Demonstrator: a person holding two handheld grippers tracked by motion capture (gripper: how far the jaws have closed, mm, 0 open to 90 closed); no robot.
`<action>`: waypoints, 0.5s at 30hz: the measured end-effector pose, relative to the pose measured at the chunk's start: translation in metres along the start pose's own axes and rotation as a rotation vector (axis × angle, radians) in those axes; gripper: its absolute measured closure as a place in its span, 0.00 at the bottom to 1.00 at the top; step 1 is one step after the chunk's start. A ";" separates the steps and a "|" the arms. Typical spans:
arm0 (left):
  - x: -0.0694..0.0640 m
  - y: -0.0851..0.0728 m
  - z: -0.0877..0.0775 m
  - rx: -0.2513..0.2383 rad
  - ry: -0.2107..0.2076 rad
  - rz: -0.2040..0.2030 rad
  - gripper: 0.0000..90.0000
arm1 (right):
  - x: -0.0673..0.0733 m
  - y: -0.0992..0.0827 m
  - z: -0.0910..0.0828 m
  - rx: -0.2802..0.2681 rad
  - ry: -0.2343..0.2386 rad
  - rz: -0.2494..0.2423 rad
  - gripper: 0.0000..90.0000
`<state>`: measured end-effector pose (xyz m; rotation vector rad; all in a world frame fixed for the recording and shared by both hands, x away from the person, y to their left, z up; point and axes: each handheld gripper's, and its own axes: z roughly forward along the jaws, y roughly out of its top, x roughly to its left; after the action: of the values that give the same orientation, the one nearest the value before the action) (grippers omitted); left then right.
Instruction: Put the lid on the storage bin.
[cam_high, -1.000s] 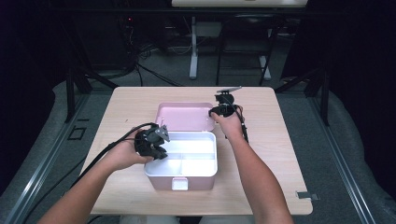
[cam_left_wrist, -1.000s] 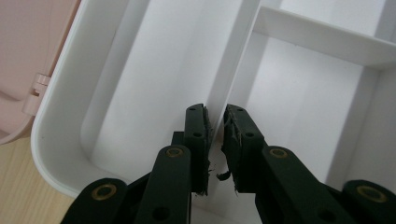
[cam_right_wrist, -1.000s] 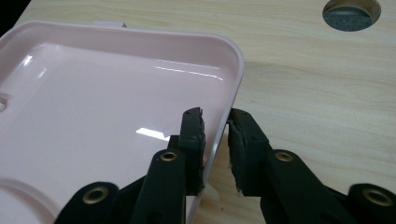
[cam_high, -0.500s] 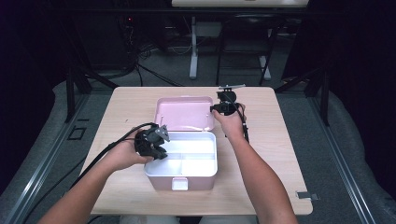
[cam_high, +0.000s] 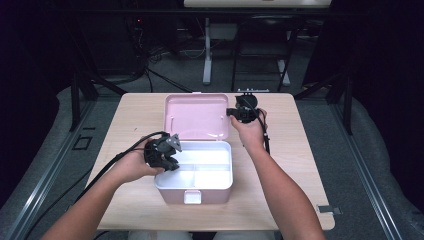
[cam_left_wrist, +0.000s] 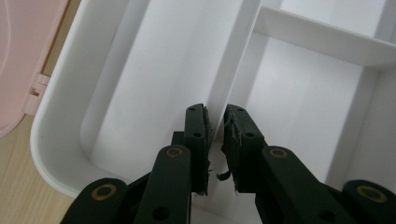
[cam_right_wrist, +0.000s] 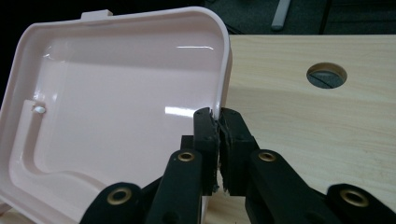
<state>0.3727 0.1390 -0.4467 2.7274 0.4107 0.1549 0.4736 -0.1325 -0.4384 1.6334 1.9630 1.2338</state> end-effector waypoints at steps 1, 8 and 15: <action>0.000 0.000 0.000 0.000 0.000 0.000 0.88 | 0.001 0.000 -0.003 -0.015 0.000 -0.013 0.96; 0.000 -0.001 0.000 -0.003 0.000 0.002 0.88 | 0.014 -0.005 -0.029 -0.094 -0.008 -0.094 0.97; 0.000 -0.001 0.000 -0.009 0.001 -0.001 0.88 | 0.022 -0.019 -0.052 -0.190 0.007 -0.153 0.98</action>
<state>0.3722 0.1401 -0.4469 2.7187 0.4108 0.1578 0.4186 -0.1340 -0.4159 1.3640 1.8716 1.3220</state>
